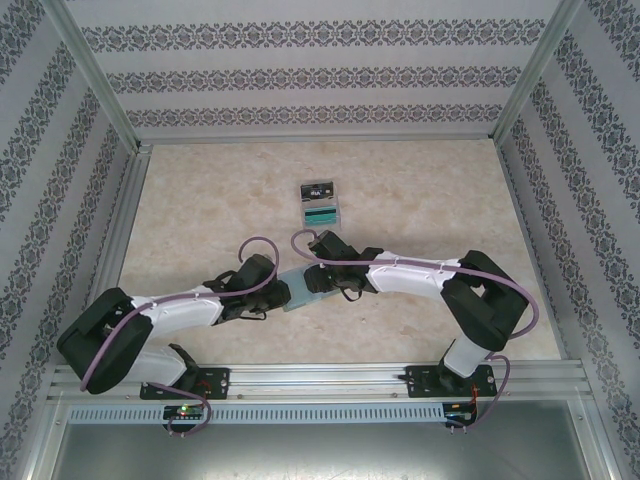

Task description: Take the credit cards out of the card holder

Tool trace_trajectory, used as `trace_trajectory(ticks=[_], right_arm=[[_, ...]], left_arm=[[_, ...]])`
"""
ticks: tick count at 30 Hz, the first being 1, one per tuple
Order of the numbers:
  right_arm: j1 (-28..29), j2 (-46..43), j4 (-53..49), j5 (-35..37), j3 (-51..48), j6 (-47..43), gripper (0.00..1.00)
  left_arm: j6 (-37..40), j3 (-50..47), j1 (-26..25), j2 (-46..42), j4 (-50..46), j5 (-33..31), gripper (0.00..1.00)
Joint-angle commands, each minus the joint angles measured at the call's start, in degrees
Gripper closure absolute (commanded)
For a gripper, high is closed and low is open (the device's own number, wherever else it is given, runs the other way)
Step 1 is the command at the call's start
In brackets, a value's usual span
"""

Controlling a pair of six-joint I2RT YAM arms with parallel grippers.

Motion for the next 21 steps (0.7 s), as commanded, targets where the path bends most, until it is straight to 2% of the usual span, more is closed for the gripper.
trace_trajectory(ticks=[1,9,16,21], right_arm=[[-0.5,-1.3,-0.3,2.7,-1.0,-0.5,0.54],[-3.4,-6.0,0.4,5.3,-4.7,0.7,0.52],[-8.0,-0.2,2.7,-2.3,-5.0,0.9,0.52],[-7.6,1.8,4.0,-4.5,-5.2,1.7,0.54]], left_arm=[[0.5,1.7,0.4,1.8,2.9,1.9,0.73],[1.5,3.1,0.3,0.7,-0.2,0.8,0.73],[1.5,3.7,0.4,-1.4,-0.9,1.7,0.72],[1.8,5.0,0.4,1.8,0.7,3.1,0.71]])
